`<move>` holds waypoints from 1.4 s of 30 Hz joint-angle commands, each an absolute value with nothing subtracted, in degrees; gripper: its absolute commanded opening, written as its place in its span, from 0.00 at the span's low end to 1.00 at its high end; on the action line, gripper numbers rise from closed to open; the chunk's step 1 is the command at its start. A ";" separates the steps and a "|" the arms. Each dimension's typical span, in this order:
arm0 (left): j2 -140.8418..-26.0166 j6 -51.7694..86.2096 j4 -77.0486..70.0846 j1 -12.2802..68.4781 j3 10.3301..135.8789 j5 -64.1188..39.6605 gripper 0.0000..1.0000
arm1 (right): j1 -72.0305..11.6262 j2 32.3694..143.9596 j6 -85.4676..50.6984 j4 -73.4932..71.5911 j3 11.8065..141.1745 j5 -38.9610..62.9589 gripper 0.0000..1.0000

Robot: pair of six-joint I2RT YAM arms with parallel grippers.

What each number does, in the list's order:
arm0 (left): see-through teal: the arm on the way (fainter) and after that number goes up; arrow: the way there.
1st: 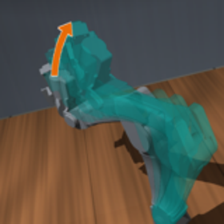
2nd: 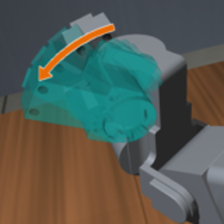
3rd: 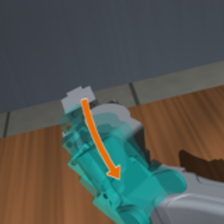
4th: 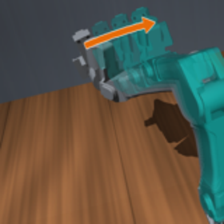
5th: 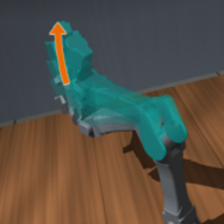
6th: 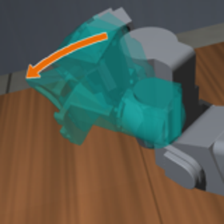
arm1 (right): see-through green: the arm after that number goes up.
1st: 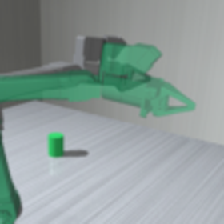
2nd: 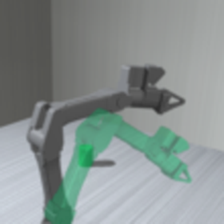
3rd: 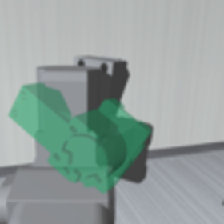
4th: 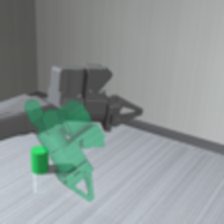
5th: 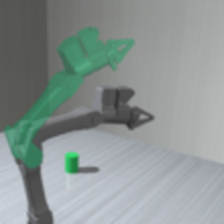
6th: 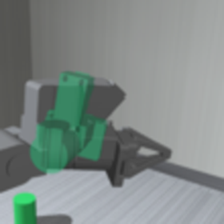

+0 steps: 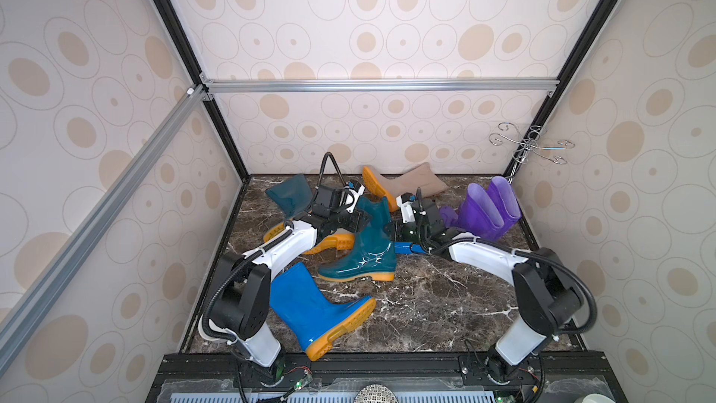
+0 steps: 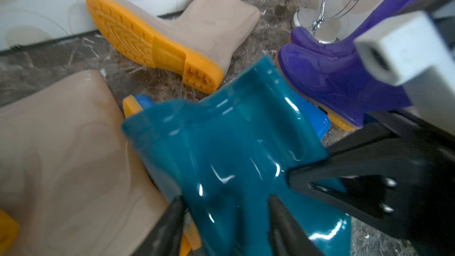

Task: Match and arrange rain boots in pairs
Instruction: Pick up the rain boot at the center of the board.

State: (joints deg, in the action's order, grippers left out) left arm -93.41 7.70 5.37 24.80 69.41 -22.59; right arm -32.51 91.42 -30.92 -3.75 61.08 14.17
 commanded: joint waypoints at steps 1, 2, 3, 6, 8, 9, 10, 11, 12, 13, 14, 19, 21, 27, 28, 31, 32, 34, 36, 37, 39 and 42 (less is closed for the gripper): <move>-90.48 5.50 5.42 25.22 74.35 -17.93 0.83 | -33.24 83.26 -28.92 4.31 65.94 10.52 0.00; -90.20 5.41 5.53 25.19 74.95 -16.49 0.91 | -33.29 81.25 -28.80 5.42 66.37 8.99 0.00; -90.09 5.20 5.61 25.20 75.50 -15.63 0.97 | -33.30 79.68 -28.87 6.12 66.51 7.58 0.00; -90.77 4.68 6.67 25.32 76.99 -12.70 0.99 | -33.25 75.19 -29.22 7.82 66.92 1.88 0.00; -91.55 4.31 6.83 25.31 76.64 -11.11 1.00 | -33.30 73.40 -28.90 9.23 67.94 -1.77 0.00; -91.82 4.31 6.66 25.44 76.18 -10.34 1.00 | -33.31 73.05 -28.33 9.83 68.56 -2.80 0.00; -92.09 4.18 6.63 25.44 75.67 -9.79 1.00 | -33.24 73.08 -27.22 10.05 69.13 -3.05 0.00; -92.35 3.96 6.37 25.55 74.97 -9.99 1.00 | -33.14 73.59 -26.20 11.15 70.06 -2.99 0.00; -92.63 4.02 6.17 25.66 74.44 -10.29 1.00 | -33.10 74.32 -25.50 12.64 71.18 -2.81 0.00; -92.96 3.89 6.23 25.80 74.07 -11.02 1.00 | -33.06 75.23 -24.38 13.60 72.10 -1.48 0.00; -93.20 3.41 6.05 26.13 73.57 -12.16 0.99 | -33.05 75.77 -24.30 14.00 72.40 -1.03 0.00; -95.24 -2.37 6.82 29.90 71.39 -11.54 0.99 | -33.05 74.57 -25.71 12.89 73.52 -3.73 0.00; -96.09 -2.81 6.71 30.12 70.39 -10.23 0.99 | -33.06 73.68 -25.60 14.70 75.59 -6.03 0.00; -98.96 -5.75 6.80 31.57 69.86 -10.34 1.00 | -33.12 72.83 -23.40 17.00 78.89 -5.09 0.00; -99.57 -6.36 6.63 32.09 69.70 -9.46 1.00 | -33.07 72.47 -23.68 16.77 79.44 -5.26 0.00; -101.17 -8.67 6.05 33.69 69.17 -6.76 1.00 | -33.10 71.64 -23.81 17.18 81.75 -7.42 0.00; -101.77 -9.59 6.19 34.41 69.15 -5.64 1.00 | -33.11 71.34 -23.12 17.13 82.49 -7.87 0.00; -102.64 -12.01 6.24 35.99 69.16 -2.71 1.00 | -33.07 71.44 -21.76 18.29 84.60 -9.93 0.00; -103.46 -14.59 5.85 37.96 69.17 -0.09 1.00 | -33.12 72.12 -19.31 19.82 87.03 -12.02 0.00; -103.82 -15.65 5.27 38.99 69.01 0.94 1.00 | -33.07 72.49 -18.41 20.37 88.13 -13.19 0.00; -104.39 -17.15 3.83 40.49 68.48 2.30 1.00 | -33.06 73.13 -16.58 20.97 89.96 -14.94 0.00; -105.45 -19.06 1.69 42.53 67.63 4.35 1.00 | -33.05 74.29 -14.43 22.21 92.78 -17.40 0.00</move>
